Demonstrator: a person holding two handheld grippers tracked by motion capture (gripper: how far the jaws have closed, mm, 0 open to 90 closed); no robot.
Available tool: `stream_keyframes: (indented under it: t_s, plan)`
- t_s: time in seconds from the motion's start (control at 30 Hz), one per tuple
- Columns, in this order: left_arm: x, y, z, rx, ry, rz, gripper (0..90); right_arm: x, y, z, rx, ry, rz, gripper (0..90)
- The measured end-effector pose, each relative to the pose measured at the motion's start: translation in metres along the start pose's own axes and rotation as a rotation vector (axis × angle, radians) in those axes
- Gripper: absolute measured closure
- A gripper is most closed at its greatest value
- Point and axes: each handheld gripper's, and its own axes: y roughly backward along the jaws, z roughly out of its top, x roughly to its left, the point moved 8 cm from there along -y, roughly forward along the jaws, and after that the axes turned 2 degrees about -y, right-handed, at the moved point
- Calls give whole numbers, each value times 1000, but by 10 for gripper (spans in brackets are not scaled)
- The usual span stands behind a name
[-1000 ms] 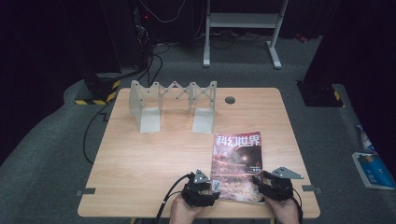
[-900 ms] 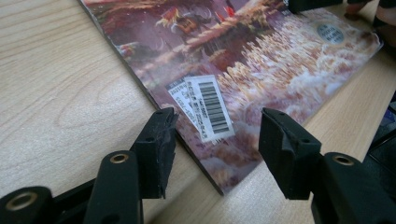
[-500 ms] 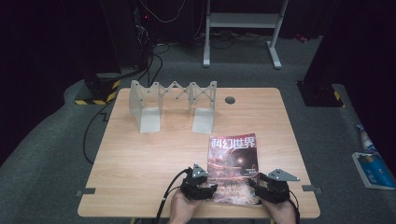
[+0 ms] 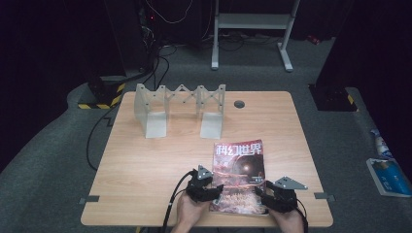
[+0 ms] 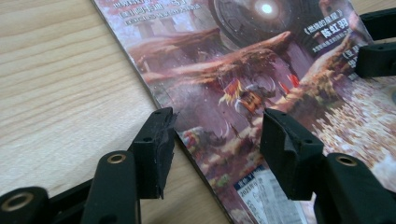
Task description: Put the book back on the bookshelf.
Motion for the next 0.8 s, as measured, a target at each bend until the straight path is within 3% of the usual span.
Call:
stream_keyframes:
  t_s: [0.8]
  plan:
    - [31,3,1,-36,18,93,431,24,-16,9,1,15,14,467]
